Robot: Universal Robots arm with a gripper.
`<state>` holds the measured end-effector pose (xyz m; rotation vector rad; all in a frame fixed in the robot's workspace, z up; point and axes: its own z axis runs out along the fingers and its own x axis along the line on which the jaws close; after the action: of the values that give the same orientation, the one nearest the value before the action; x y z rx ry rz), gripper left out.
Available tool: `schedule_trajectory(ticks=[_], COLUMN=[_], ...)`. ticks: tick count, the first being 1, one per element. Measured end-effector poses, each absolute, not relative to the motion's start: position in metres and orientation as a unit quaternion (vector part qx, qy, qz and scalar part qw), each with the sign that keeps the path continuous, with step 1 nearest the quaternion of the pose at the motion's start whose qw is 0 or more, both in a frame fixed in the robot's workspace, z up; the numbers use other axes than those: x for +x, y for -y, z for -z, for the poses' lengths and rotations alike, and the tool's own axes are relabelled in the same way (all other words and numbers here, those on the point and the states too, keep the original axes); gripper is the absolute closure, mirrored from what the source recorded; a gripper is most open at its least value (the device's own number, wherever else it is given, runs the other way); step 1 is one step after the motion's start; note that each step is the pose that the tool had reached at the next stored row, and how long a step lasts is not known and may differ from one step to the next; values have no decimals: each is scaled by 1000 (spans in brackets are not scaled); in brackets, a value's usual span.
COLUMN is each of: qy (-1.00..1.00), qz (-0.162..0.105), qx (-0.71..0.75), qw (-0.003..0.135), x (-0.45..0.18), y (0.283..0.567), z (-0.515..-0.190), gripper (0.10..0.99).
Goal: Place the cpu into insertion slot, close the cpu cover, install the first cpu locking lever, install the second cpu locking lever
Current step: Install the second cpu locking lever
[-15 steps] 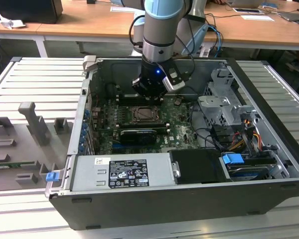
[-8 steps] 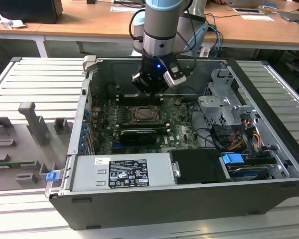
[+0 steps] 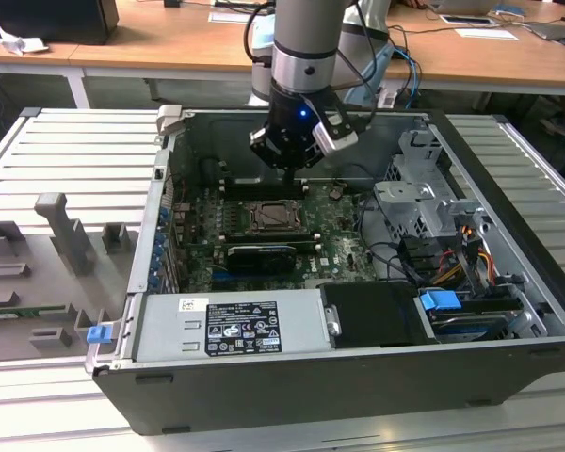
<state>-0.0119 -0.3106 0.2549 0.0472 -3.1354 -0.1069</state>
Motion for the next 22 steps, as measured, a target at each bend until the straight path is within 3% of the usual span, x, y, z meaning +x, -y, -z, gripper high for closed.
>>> schedule_trajectory(ticks=[22], qy=[999], qz=[36], qx=[35], qw=[6], x=[-14], y=[360], z=[-245], gripper=[980])
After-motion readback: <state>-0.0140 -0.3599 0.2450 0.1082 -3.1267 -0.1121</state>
